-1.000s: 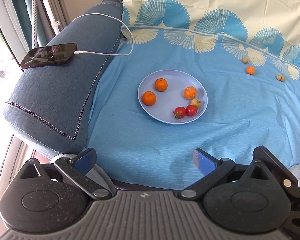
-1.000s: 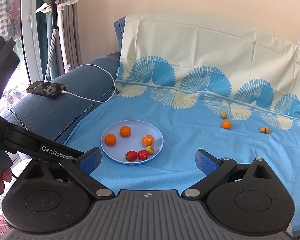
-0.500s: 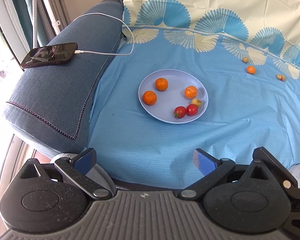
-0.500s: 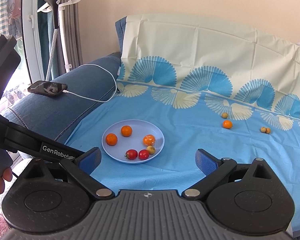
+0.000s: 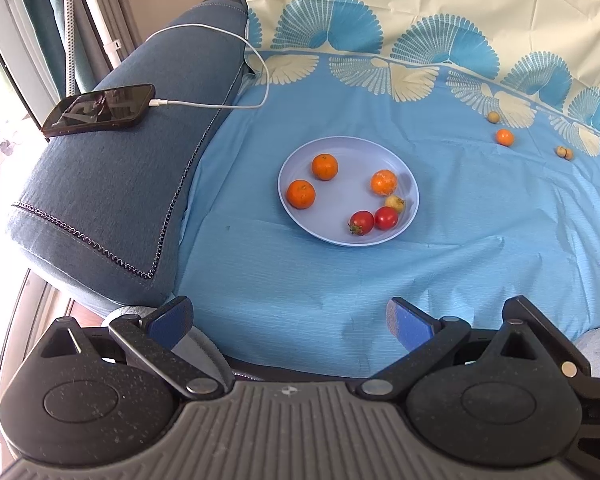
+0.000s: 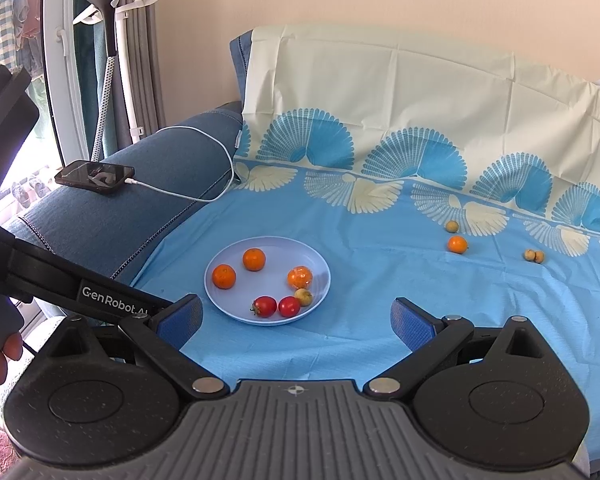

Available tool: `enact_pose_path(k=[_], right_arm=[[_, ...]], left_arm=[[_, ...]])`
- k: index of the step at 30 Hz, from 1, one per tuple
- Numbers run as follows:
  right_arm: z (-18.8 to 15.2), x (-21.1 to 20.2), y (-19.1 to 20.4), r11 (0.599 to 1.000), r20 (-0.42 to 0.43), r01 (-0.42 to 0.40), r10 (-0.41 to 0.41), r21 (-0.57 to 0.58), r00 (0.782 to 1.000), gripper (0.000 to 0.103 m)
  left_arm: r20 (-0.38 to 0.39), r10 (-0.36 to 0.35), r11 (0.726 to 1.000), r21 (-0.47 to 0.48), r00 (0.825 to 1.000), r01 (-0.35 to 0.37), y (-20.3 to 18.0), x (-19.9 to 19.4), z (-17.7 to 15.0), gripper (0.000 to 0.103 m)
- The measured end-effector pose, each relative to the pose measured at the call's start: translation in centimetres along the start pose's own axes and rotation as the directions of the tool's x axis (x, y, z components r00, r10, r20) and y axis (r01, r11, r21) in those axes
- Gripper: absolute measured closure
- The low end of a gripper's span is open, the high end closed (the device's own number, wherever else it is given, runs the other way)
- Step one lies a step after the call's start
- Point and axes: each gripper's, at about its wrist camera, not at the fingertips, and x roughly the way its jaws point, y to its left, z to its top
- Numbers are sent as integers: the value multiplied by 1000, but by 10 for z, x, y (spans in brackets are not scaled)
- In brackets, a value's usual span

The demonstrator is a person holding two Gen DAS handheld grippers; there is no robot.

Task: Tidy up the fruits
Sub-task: 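Lift both open tools away from the plate and turn toward the sheet, then grasp a mandarin with the left tool while the right tool grasps a yellow pear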

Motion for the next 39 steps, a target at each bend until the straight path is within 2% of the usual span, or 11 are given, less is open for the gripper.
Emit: enact_pose_path(k=[10,16,20,25,29,33,36,39], right_arm=[[-1,9,-7,1000,-11,-8,8,24,1000,3],[-4,15,-24,997,-20,9,-8,71,1000,3],[-8,20,-49,990,-31,50,-46,128,998,3],[-11,27,-102,968,-36,155,-151,196,988,3],[-7,36,-163,934,-20,269,-272,237,962,3],[2,58,-241,881,4,370,-389,296,921,3],[9,88,-303,832,7,442,-472,335,882,3],[9,131,-358,804,-4,489,-519,338,855,3]], left_arm=[[-21,5,1000,11,1000,-4,-7,8,9,0],[-41,5,999,46,999,-3,-27,18,22,0],[-44,-3,997,83,999,7,-51,27,37,0],[-56,-37,992,115,998,44,-94,46,68,0],[-37,-81,988,131,996,85,-142,64,103,0],[7,-113,981,157,994,110,-206,91,142,0],[42,-124,976,185,991,115,-255,125,168,0],[10,-151,972,186,988,146,-298,171,191,0]])
